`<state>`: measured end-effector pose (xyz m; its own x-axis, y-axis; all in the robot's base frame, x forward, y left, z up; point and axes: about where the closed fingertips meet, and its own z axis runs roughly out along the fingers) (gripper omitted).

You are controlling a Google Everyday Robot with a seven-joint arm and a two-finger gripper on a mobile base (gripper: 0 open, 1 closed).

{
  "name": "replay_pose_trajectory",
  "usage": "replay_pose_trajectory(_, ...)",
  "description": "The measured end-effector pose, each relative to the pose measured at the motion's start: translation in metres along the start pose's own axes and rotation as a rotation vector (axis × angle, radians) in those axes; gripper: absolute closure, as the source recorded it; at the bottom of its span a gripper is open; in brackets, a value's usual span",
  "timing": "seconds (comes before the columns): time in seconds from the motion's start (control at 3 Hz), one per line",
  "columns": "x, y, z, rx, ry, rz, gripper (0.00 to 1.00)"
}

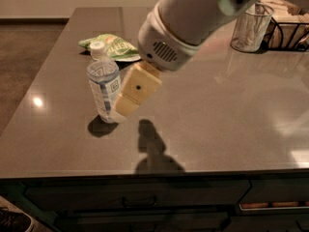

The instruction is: Knock blue plastic bottle over

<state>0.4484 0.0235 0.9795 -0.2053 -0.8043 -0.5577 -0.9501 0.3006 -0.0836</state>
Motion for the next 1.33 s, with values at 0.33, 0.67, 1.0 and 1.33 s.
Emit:
replay_pose_trajectory(0.33, -0.02, -0.013, 0.027, -0.037, -0.056, 0.082, 0.0)
replay_pose_trajectory(0.67, -0.04, -0.015, 0.054, -0.08, -0.143, 0.194, 0.0)
replay_pose_trajectory(1.0, -0.053, -0.015, 0.062, -0.073, -0.223, 0.253, 0.0)
replay_pose_trajectory(1.33, -0.064, -0.017, 0.071, -0.054, -0.277, 0.292, 0.01)
